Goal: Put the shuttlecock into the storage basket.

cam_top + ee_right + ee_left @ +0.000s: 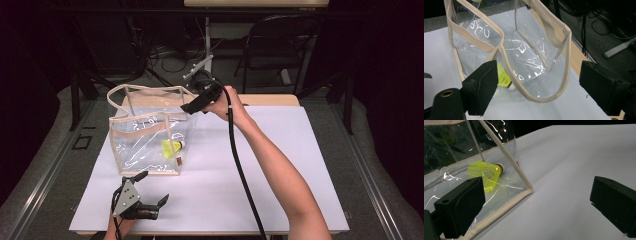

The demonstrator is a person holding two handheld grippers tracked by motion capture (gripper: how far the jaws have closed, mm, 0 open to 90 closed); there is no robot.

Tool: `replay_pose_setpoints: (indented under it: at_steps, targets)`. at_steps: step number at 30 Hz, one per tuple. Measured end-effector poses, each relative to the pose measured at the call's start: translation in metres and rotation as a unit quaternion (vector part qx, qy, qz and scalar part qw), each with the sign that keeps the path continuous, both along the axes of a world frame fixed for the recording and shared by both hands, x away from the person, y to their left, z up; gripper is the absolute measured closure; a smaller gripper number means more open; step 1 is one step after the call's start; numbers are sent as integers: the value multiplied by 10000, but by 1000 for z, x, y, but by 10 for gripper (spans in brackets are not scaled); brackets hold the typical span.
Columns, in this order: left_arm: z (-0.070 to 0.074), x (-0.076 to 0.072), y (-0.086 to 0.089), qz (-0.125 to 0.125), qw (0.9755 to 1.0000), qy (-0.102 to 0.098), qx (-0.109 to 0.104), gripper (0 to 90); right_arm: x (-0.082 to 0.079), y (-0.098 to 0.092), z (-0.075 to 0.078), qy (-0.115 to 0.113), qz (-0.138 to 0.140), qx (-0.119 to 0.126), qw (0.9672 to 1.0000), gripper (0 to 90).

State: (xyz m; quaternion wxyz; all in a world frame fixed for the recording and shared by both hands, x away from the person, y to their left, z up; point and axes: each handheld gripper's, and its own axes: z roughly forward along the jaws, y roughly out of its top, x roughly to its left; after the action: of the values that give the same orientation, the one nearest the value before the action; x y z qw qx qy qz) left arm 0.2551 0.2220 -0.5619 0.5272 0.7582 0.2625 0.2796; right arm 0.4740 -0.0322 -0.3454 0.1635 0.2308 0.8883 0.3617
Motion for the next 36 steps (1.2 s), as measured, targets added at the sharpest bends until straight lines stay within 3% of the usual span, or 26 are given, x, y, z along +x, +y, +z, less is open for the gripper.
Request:
replay_pose_setpoints:
  at_steps: [7,36]
  targets:
    - [0,0,0,12,10000,15,14,0,-4,-13,-4,73,4,230,9997,129]
    - [-1,-1,-2,-68,10000,21,41,0,-42,-47,-23,-38,2,335,9994,19]
